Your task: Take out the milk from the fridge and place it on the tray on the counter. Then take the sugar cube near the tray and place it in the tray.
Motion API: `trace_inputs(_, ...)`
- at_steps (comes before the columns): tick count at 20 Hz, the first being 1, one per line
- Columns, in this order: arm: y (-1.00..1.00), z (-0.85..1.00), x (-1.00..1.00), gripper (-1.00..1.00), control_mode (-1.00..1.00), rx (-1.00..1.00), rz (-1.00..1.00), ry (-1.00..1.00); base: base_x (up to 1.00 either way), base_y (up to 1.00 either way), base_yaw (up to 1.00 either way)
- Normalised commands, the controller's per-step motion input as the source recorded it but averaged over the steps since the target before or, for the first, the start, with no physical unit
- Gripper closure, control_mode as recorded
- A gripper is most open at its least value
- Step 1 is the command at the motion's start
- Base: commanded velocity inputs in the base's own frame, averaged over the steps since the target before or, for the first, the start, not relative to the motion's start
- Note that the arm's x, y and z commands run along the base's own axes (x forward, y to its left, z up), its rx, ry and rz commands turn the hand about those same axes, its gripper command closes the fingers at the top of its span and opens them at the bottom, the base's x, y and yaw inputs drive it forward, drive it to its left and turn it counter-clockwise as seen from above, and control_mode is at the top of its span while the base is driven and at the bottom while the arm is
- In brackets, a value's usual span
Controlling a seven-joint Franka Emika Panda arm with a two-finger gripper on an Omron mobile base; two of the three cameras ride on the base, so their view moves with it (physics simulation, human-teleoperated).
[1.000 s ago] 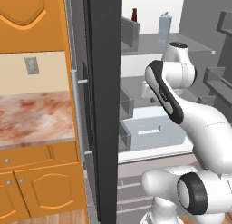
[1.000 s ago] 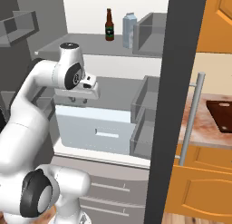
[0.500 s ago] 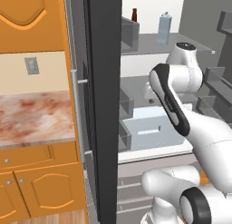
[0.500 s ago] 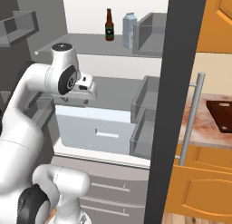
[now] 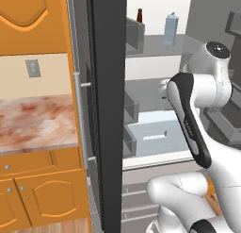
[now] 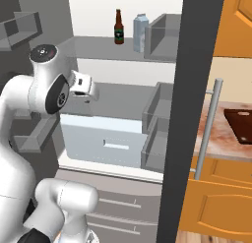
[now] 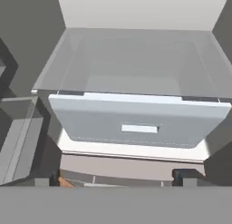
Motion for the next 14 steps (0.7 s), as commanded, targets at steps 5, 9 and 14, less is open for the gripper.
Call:
trace_inputs(5, -0.03, 0.5, -0.11, -1.0, -1.0, 0.0, -0.04, -0.2, 0.0, 0.0, 0.0)
trace_inputs(9, -0.14, 0.36, -0.09, -1.0, -1.0, 0.0, -0.07, -0.1, 0.0, 0.0, 0.0)
trace_inputs(14, -0.11, 0.4, 0.0, -1.0, -1.0, 0.0, -0.14, -0.1, 0.0, 0.0, 0.0)
